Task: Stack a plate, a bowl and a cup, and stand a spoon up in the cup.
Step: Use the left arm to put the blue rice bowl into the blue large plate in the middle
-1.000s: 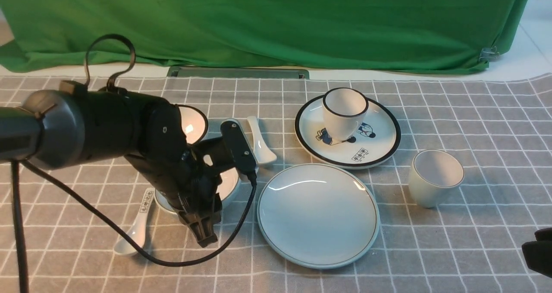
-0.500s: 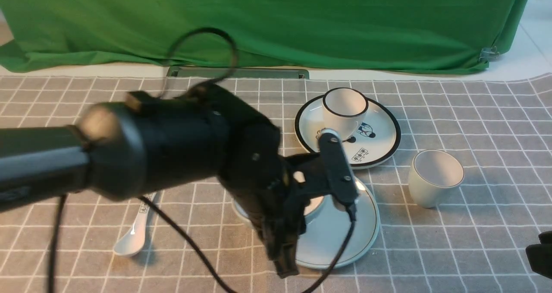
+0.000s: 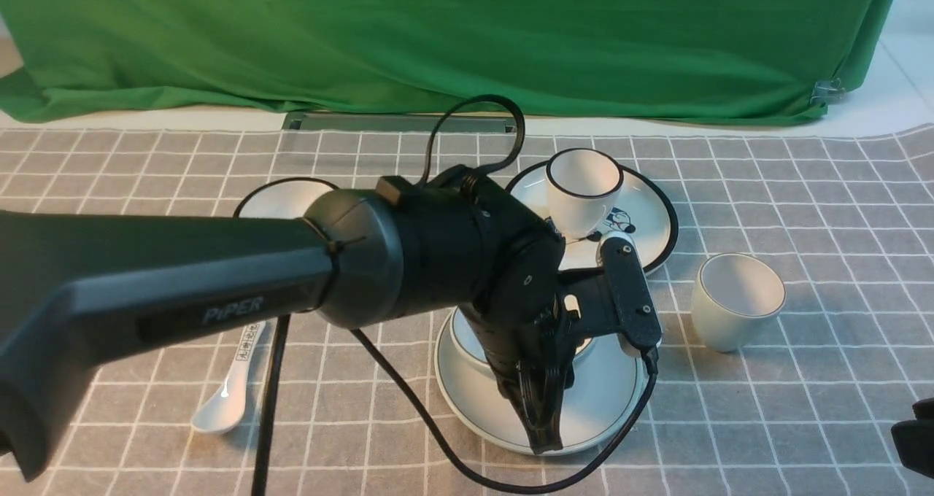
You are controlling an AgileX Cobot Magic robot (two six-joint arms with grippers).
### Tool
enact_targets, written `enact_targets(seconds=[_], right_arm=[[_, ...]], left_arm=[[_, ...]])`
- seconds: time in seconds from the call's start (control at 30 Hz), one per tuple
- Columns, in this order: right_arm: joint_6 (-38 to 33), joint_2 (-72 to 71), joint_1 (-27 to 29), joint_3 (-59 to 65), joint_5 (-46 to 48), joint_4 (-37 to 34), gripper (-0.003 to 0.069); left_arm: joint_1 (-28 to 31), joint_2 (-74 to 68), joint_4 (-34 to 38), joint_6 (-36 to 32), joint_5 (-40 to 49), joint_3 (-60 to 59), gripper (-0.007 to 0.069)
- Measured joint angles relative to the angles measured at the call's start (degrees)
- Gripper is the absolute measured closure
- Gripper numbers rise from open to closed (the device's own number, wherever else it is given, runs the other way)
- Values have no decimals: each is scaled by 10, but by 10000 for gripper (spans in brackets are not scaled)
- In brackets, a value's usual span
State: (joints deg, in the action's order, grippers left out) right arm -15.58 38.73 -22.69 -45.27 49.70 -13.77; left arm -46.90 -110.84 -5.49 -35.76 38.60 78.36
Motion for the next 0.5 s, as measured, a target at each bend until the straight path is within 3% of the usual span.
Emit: enact_targets(seconds=[0.27, 0.33, 0.5], right_arm=[[44, 3, 0, 0, 17, 1, 377], [58, 26, 0, -1, 41, 3, 305], [62, 91, 0, -4, 53, 28, 273]], left_arm=[[0, -5, 42, -1, 1, 0, 393], [0, -3, 45, -2, 7, 0, 267], [0, 34, 47, 36, 35, 0, 141]])
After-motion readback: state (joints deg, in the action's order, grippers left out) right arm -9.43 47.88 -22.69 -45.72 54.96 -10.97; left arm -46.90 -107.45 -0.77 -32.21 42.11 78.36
